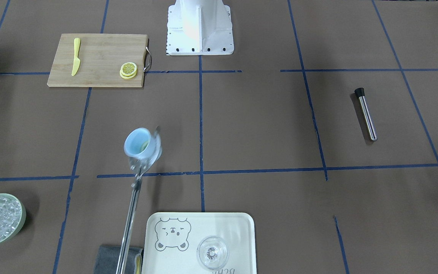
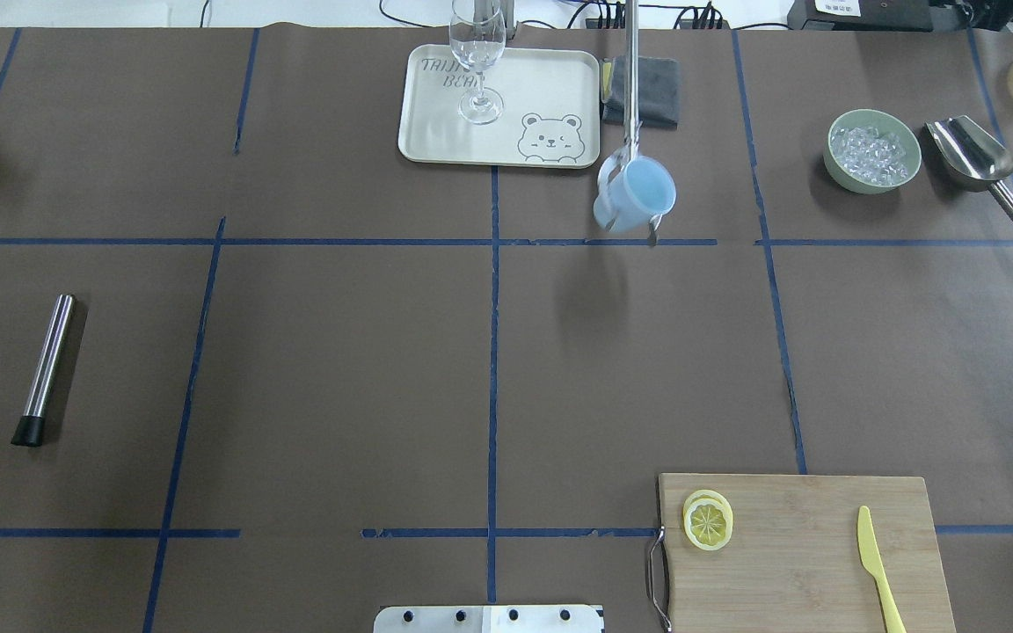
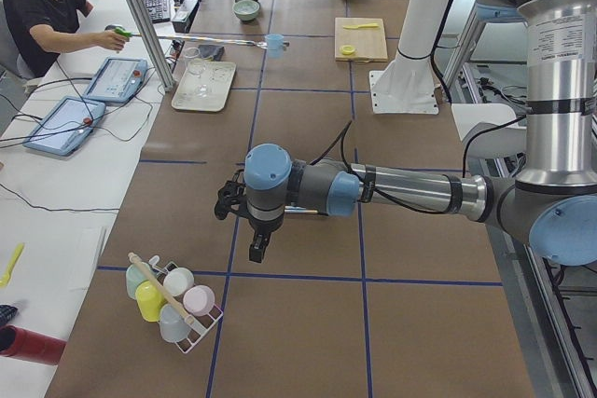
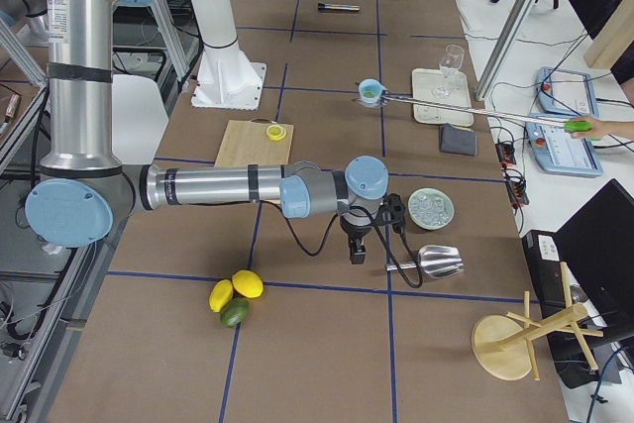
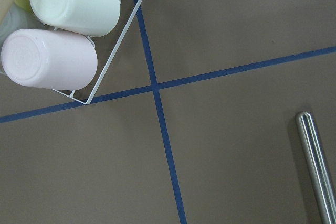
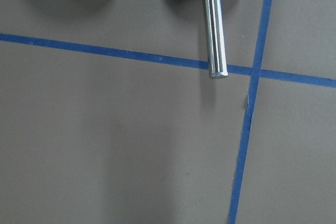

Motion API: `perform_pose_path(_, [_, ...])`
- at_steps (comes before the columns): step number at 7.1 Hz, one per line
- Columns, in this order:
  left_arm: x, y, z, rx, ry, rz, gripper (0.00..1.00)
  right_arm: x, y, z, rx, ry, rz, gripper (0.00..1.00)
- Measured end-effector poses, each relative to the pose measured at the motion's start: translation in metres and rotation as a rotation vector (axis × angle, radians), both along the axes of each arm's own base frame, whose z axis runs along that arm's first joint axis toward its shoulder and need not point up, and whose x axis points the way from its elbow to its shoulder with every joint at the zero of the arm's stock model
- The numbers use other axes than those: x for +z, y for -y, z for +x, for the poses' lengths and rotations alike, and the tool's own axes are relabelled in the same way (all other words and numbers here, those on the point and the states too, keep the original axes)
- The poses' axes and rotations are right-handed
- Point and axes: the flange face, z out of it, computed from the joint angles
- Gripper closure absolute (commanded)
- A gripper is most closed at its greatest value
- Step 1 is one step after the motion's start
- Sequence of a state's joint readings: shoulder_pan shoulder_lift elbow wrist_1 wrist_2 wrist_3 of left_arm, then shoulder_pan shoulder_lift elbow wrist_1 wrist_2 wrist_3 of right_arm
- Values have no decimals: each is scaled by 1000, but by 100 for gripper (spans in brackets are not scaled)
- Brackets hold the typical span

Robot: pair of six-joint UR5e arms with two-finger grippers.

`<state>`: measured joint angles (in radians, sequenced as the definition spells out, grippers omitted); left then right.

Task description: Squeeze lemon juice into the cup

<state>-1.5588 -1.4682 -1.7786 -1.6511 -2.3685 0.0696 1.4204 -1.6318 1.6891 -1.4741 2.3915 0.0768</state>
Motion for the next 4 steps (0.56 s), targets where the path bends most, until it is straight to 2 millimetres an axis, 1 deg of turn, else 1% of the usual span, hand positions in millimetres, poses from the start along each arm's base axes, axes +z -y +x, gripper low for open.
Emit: perform_pose_path(4, [0,1,0,0,0,0,0,2,1,0,-7,0,3,0])
